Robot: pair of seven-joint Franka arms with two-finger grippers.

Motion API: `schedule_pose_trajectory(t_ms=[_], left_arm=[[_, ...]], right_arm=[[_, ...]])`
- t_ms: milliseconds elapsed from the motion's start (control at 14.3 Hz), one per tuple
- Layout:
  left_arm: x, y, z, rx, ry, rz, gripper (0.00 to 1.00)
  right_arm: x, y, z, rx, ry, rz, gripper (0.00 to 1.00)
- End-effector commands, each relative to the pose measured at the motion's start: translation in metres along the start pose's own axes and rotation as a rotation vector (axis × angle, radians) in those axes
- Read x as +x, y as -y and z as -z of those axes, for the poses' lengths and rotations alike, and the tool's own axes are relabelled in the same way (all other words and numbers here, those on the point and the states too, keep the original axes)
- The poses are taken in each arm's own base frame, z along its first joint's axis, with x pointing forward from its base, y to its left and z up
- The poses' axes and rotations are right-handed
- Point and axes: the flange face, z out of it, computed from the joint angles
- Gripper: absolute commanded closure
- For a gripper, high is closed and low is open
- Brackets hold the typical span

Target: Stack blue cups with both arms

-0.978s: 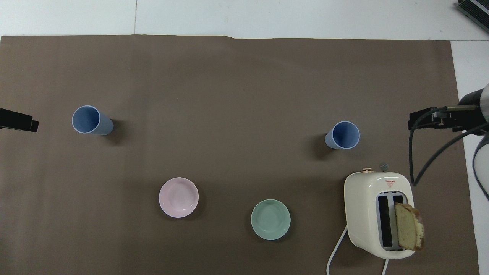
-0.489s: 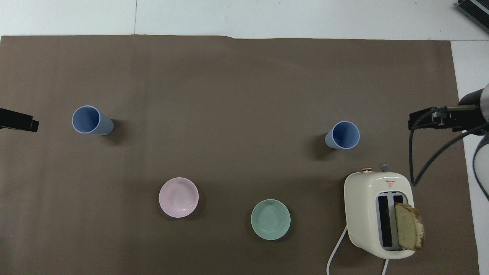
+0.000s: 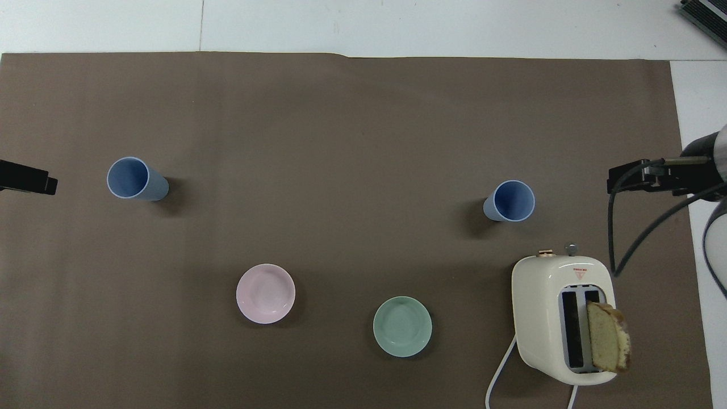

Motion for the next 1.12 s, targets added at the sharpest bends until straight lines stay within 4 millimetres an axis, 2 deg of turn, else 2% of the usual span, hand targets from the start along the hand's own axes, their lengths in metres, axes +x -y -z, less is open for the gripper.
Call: schedule_pose_trajectory(t_ms=[0,629,1048], left_arm=[[0.000,-0.001,0.002,0.000,-0.024,-0.004,0.00],[0.007,0.006,-0.004,0.004,-0.041,0.001,0.00],[0.036,0.020,-0.047,0.005,-0.041,-0.010,0.00]], right_arm=[[-0.007,-0.002,0.000,-0.015,-0.009,0.018,0.00],[-0.006,-0.002,0.001,-0.015,-0.011,0.018,0.00],[-0.007,-0.002,0.000,-0.015,-0.008,0.021,0.00]])
